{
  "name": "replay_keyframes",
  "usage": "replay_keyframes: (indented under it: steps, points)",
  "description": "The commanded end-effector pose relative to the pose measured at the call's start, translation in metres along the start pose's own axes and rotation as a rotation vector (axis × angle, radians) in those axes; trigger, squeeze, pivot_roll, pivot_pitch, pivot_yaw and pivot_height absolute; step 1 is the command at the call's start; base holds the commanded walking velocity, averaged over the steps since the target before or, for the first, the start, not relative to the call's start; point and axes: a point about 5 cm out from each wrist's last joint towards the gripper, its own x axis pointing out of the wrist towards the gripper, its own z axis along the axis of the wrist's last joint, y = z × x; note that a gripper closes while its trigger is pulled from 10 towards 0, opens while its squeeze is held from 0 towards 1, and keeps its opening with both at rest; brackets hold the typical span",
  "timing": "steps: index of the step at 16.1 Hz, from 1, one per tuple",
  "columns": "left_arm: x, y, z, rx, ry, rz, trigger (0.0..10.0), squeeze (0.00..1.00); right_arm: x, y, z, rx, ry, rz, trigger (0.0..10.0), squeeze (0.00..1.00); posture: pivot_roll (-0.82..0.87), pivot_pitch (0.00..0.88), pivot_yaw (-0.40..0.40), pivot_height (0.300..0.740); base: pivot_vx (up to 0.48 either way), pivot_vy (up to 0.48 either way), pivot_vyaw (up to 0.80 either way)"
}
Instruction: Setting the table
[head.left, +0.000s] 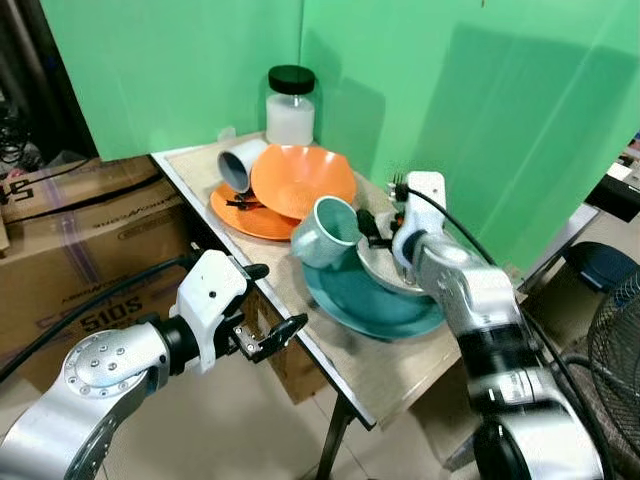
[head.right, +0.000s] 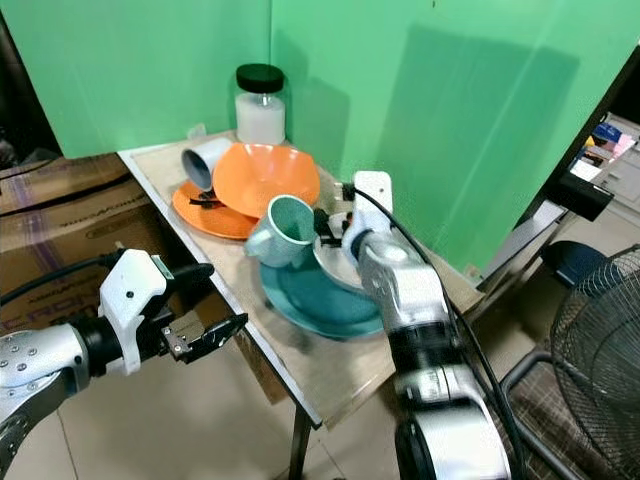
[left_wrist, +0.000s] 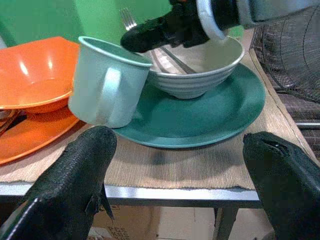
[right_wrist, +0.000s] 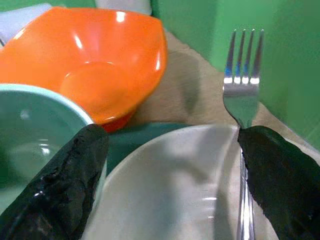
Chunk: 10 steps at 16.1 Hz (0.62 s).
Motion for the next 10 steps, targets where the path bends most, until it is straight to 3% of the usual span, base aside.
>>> replay_keyframes:
  steps: [1,6,10]
  points:
    - [0.000,0.000,0.003,0.018,-0.011,-0.009,10.0,0.00,0.003,-0.006,-0.003,0.019,0.043,-0.034,10.0,0.00,0.18,0.000,-0.081,0.740,0.000,0.000,0.00]
    - [0.000,-0.001,0.004,0.021,-0.018,-0.010,10.0,0.00,0.008,-0.016,0.005,0.087,0.033,-0.090,10.0,0.00,0.18,0.000,-0.082,0.740,0.000,0.000,0.00]
    - [0.000,0.000,0.005,0.028,-0.022,-0.008,10.0,0.00,0.002,-0.026,0.019,0.105,-0.006,-0.104,10.0,0.00,0.18,0.000,-0.077,0.740,0.000,0.000,0.00]
